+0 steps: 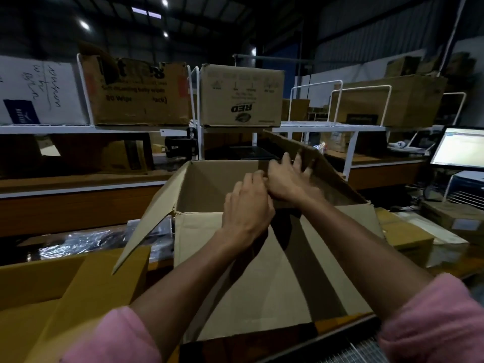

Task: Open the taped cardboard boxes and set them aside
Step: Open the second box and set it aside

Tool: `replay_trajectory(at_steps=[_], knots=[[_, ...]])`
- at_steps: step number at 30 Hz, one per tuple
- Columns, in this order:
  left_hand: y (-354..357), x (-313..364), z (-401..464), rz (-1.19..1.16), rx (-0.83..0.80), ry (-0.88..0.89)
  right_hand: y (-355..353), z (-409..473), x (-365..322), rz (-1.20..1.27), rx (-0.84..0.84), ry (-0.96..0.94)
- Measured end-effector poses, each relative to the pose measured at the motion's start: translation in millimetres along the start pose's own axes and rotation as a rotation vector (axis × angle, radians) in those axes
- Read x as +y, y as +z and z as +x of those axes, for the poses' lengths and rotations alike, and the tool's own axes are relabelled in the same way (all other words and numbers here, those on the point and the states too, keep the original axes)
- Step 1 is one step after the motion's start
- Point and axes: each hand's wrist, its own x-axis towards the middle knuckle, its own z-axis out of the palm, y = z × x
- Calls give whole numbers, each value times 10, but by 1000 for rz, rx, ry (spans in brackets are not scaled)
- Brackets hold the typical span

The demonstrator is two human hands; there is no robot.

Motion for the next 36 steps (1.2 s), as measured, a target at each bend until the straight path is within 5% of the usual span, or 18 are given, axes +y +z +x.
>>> replay_trajectory(at_steps=[6,21,32,36], knots=[[372,247,15,320,-139,137,-30,-17,844,-122,224,111],[636,6,-22,505,-34,359,343,114,1635,48,131,202],[599,-161,-314,320,168,469,795,-457,1616,251,698,-124],[485,-337,-670,418,264,217,1074,-707,1646,212,714,-86]])
